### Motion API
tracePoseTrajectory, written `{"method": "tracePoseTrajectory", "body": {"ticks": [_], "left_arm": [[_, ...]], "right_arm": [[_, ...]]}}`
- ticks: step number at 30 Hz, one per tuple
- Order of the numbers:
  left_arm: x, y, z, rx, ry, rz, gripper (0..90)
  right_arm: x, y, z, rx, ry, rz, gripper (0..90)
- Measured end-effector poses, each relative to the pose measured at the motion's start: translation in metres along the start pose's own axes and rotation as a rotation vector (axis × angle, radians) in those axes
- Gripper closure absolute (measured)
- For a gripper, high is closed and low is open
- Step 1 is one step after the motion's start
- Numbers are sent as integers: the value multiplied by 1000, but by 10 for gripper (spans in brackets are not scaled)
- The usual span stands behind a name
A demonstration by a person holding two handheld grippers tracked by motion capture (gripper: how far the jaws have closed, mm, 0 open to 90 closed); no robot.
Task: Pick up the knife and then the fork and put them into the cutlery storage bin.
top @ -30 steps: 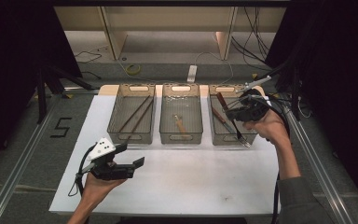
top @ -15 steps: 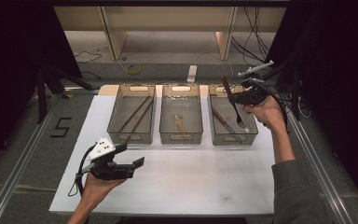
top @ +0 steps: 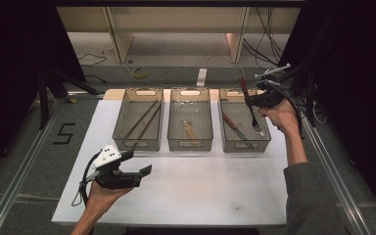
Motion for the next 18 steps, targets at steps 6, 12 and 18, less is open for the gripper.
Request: {"method": "tracePoseTrajectory", "body": {"ticks": [6, 12, 18], "left_arm": [[0, 0, 0, 1, 1, 0, 142], [0, 0, 0, 0, 1, 0, 142], [0, 0, 0, 1, 1, -1, 142]], "right_arm": [[-4, -10, -8, 27, -16, -11, 776], [-8, -19, -16, 43, -26, -13, 776], [-9, -21, -17, 30, -24, -25, 776]]}}
Point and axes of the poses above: each handheld gripper's, and its own axes: y roughly backward along the jaws, z roughly out of its top, x roughly to its left, the point moved 3 cm from there along -y, roughly forward along the jaws, and after that the axes turned 5 degrees about y, right-handed, at the moved point
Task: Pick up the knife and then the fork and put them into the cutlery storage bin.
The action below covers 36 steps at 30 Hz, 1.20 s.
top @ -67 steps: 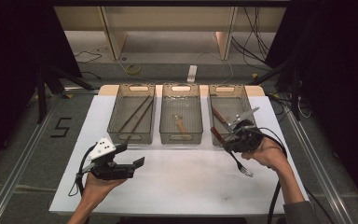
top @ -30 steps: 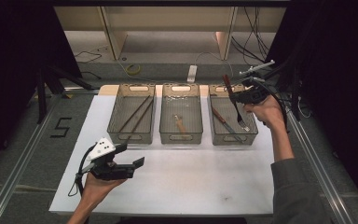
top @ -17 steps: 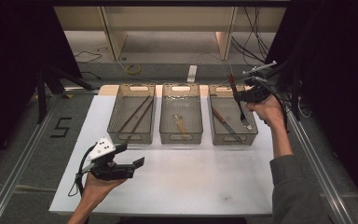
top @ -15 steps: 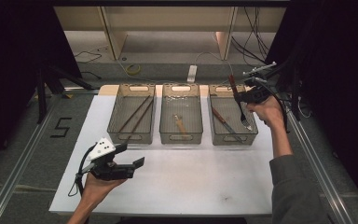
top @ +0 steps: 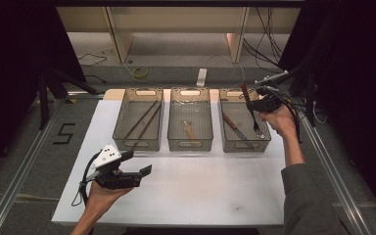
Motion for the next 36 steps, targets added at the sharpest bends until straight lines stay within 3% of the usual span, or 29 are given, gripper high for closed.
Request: {"method": "tracePoseTrajectory", "body": {"ticks": [15, 26, 27, 29, 36], "left_arm": [[0, 0, 0, 0, 0, -1, 142], [0, 0, 0, 0, -1, 0, 142], [0, 0, 0, 0, -1, 0, 142], [0, 0, 0, 0, 0, 1, 142], [0, 0, 0, -2, -1, -1, 142]], "right_arm": [[-2, -10, -3, 19, -8, -8, 776], [0, -27, -16, 69, -27, -2, 766], [0, -28, -16, 66, -29, -12, 750], [0, -29, -16, 68, -55, 4, 632], [5, -19, -11, 16, -50, 41, 558]]}}
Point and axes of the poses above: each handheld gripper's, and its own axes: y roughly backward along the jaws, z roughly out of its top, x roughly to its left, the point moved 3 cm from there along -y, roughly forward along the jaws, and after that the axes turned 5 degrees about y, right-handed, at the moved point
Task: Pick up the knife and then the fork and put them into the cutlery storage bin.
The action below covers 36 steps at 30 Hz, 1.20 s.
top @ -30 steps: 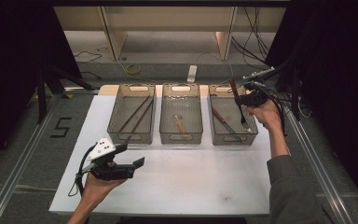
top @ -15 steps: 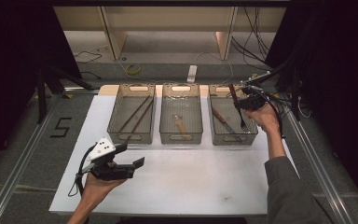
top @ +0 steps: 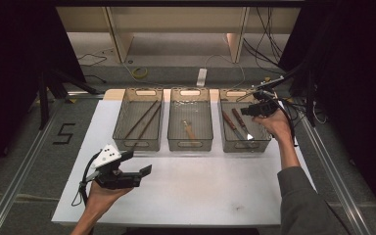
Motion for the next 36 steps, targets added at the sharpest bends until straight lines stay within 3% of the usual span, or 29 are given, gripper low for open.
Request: {"method": "tracePoseTrajectory", "body": {"ticks": [11, 18, 22, 28, 36], "left_arm": [[0, -1, 0, 1, 4, 1, 142], [0, -1, 0, 1, 6, 0, 142], [0, -1, 0, 3, 6, -1, 142], [0, -1, 0, 3, 8, -1, 142], [1, -2, -1, 12, 11, -6, 142]], "right_arm": [[18, 10, -7, -46, 1, 57, 427], [35, 16, -18, -116, -4, 83, 367], [52, 23, -25, -157, 19, 97, 342], [71, 34, -38, -234, 18, 178, 336], [88, 39, -56, -252, 38, 198, 313]]}}
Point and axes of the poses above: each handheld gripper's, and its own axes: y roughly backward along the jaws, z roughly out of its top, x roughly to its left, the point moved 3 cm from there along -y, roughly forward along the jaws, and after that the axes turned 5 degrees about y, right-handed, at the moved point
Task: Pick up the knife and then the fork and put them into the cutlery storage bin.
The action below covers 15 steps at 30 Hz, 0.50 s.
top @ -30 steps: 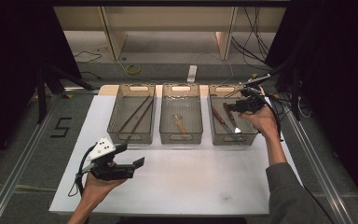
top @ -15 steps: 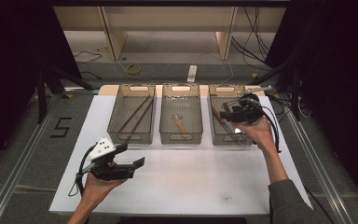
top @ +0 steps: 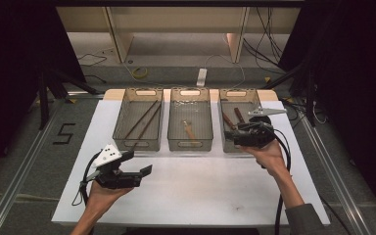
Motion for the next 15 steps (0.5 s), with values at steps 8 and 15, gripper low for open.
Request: {"method": "tracePoseTrajectory", "body": {"ticks": [8, 15], "left_arm": [[0, -2, 0, 6, 0, -2, 142], [-1, -3, 0, 6, 2, -3, 142]], "right_arm": [[12, 7, -17, -39, 10, 1, 299], [19, 11, -26, -68, 12, 9, 296]]}}
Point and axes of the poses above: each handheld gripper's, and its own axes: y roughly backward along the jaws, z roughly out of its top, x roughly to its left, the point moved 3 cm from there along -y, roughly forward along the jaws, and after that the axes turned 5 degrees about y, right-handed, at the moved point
